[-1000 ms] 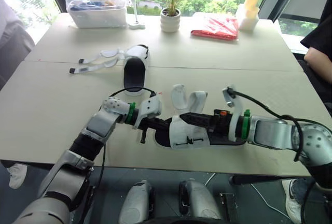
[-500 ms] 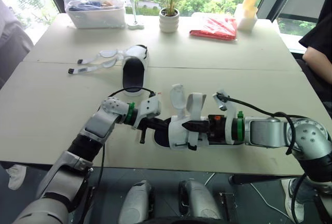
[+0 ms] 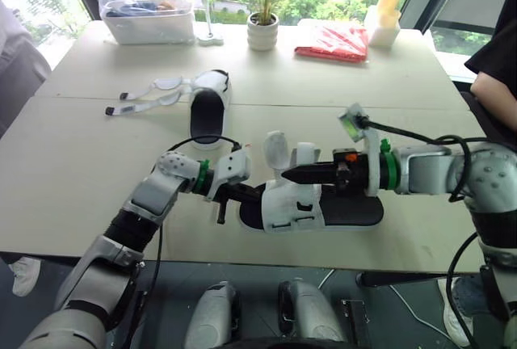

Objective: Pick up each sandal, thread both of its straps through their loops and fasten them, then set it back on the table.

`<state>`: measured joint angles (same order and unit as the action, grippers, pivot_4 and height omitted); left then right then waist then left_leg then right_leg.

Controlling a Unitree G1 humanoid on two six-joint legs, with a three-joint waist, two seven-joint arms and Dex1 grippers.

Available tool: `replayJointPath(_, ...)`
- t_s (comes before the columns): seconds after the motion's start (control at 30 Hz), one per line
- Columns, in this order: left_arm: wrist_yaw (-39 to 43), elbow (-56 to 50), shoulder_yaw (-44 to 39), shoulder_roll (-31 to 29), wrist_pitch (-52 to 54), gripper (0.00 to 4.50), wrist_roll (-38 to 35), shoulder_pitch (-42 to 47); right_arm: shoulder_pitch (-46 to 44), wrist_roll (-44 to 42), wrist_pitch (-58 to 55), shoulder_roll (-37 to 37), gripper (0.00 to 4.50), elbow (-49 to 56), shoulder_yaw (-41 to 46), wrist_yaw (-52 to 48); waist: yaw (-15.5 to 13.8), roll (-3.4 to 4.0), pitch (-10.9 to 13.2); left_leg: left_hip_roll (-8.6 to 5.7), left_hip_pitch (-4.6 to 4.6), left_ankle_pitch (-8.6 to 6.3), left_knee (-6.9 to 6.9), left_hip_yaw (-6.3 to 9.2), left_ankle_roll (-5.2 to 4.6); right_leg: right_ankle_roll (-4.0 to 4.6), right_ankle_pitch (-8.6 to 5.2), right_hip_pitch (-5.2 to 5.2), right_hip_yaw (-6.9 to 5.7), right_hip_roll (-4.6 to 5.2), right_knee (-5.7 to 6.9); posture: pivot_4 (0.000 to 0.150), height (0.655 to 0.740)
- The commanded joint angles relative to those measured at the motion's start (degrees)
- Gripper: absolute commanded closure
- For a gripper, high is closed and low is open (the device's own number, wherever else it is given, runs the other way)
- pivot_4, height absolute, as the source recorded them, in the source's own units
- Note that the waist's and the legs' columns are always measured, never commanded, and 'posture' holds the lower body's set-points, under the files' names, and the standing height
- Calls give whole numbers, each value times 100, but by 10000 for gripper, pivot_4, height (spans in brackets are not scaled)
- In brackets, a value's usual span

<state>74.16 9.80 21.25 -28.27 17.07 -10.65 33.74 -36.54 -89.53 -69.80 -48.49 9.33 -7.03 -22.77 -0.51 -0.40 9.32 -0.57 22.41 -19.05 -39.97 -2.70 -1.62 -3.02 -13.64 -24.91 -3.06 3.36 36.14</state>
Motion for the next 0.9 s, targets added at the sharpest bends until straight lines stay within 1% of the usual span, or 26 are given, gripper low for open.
replayJointPath(0.03,-108,-114,-34,-163,124,45000,127,-163,-114,536,-156,162,44419,-148,-42,-467,3,0,0,0,0,0,2,0,0,-5,3,-1,0,0,0,1500,7241)
replayJointPath(0.17,-170,-286,-52,-240,172,45000,101,-303,-209,811,-388,488,44419,-573,43,-568,13,1,0,0,1,0,4,0,0,-8,5,-3,0,0,0,1500,7241)
replayJointPath(0.33,-234,-448,-74,-289,230,45000,82,-411,-157,1081,-704,679,44419,-678,102,-723,15,2,0,0,1,0,5,0,1,-8,5,-3,-1,0,1,1500,7241)
replayJointPath(0.53,-284,-519,-91,-320,284,45000,63,-444,-85,1288,-1011,756,44419,-629,199,-938,14,3,0,0,1,0,5,0,1,-8,5,-4,-1,1,1,1500,7241)
replayJointPath(0.77,-295,-452,-95,-302,260,45000,86,-393,-192,1436,-1520,808,44419,-891,427,-853,13,3,0,0,1,0,6,0,1,-8,5,-3,-1,2,1,1500,7241)
replayJointPath(0.9,-303,-432,-93,-284,246,45000,87,-377,-223,1660,-1703,811,44419,-901,455,-891,14,4,-1,0,1,-1,6,0,1,-8,5,-4,-1,2,0,1500,7241)
